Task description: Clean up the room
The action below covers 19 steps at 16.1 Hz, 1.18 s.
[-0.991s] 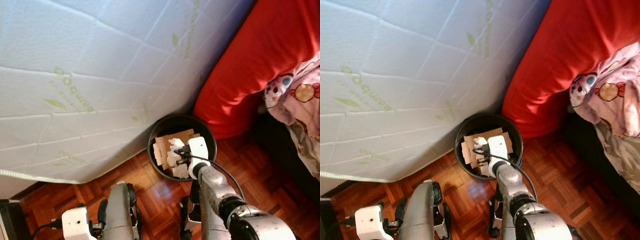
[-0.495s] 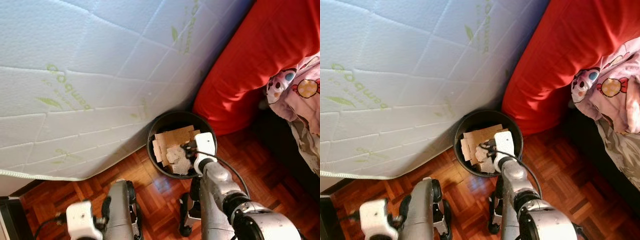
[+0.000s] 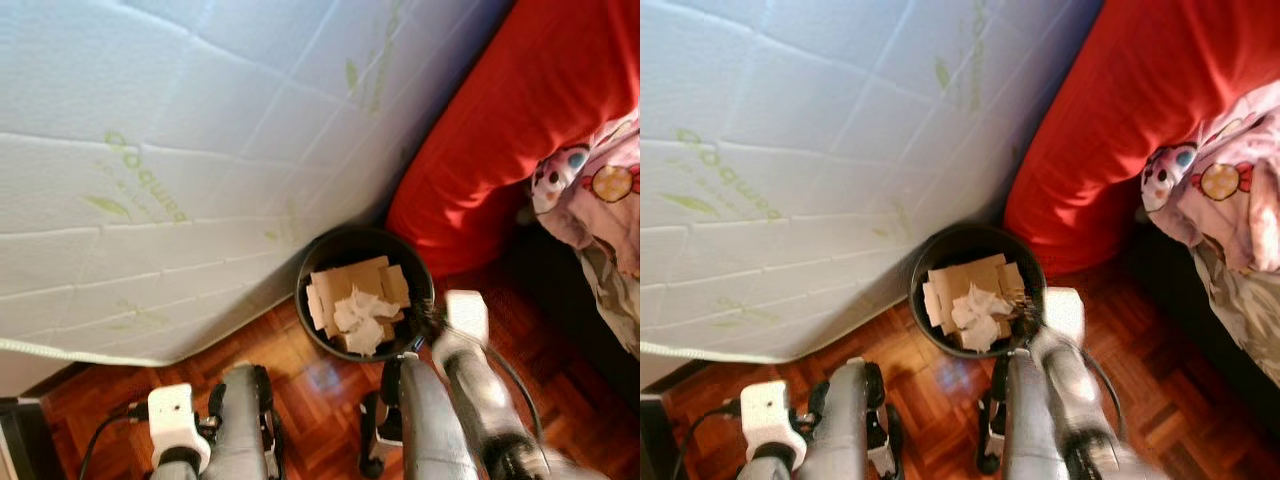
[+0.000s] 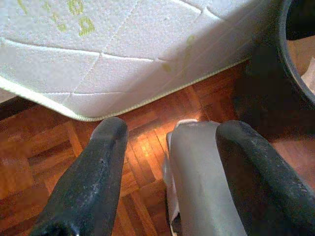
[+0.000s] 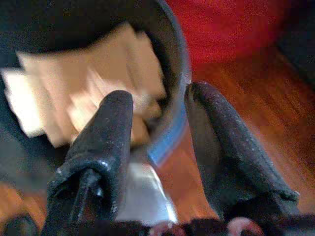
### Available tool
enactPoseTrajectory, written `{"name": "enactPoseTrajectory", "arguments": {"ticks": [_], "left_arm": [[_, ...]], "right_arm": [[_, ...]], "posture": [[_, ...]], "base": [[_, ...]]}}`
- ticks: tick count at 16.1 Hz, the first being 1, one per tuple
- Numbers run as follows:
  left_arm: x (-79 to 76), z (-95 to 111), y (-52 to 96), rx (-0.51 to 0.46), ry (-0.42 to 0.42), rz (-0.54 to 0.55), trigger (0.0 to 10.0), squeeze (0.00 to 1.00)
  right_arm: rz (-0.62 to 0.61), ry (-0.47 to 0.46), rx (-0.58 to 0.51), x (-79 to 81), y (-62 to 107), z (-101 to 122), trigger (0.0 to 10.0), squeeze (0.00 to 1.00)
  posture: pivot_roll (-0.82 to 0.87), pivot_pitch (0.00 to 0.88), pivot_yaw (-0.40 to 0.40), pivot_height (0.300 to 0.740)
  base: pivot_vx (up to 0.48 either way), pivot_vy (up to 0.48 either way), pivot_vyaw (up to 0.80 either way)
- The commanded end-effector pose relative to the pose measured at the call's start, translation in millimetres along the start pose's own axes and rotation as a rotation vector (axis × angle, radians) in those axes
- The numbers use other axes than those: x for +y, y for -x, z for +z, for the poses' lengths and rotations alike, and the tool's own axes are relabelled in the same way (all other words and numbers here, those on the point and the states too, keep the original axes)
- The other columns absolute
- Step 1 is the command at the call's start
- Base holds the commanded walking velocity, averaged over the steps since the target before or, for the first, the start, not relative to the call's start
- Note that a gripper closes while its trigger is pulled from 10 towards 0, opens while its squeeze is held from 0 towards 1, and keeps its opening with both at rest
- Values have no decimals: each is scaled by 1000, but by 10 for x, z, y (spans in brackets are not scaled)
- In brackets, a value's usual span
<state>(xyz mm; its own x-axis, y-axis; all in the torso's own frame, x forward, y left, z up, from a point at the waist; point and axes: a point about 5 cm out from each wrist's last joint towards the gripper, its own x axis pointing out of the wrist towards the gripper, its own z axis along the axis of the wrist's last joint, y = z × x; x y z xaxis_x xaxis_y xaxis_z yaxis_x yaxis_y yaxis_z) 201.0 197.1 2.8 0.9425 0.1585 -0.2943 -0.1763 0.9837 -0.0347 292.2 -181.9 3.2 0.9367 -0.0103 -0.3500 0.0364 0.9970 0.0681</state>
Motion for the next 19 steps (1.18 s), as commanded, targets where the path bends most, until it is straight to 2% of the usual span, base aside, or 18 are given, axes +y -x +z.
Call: {"name": "enactPoseTrajectory", "arguments": {"ticks": [1,3,5,6,9,15,19], "left_arm": [[68,-216,96,83,-4,19,10000,0],[75,-303,44,116,-1,17,10000,0],[81,-371,19,139,-6,10,10000,0],[89,-389,8,145,-6,13,10000,0],[124,-410,-18,147,-4,24,10000,0],[119,-471,-17,155,4,29,10000,0],[110,-472,-27,146,4,22,10000,0]], "right_arm": [[-32,-21,77,-84,150,-280,10000,0],[-92,-37,195,-201,364,-618,10000,0],[-141,-101,307,-236,524,-866,10000,0],[-131,-80,335,-226,558,-917,10000,0],[-103,-46,398,-222,641,-1030,10000,0],[-100,-36,437,-398,753,-1103,10000,0],[-91,-36,424,-348,716,-1077,10000,0]], "posture": [[43,278,-20,614],[25,256,-14,614],[10,242,-7,614],[8,236,-6,614],[12,225,-11,614],[14,214,-20,614],[2,197,-17,614]], "base": [[0,0,0],[0,0,0],[0,0,0],[0,0,0],[0,0,0],[-174,0,0],[-260,0,0]]}}
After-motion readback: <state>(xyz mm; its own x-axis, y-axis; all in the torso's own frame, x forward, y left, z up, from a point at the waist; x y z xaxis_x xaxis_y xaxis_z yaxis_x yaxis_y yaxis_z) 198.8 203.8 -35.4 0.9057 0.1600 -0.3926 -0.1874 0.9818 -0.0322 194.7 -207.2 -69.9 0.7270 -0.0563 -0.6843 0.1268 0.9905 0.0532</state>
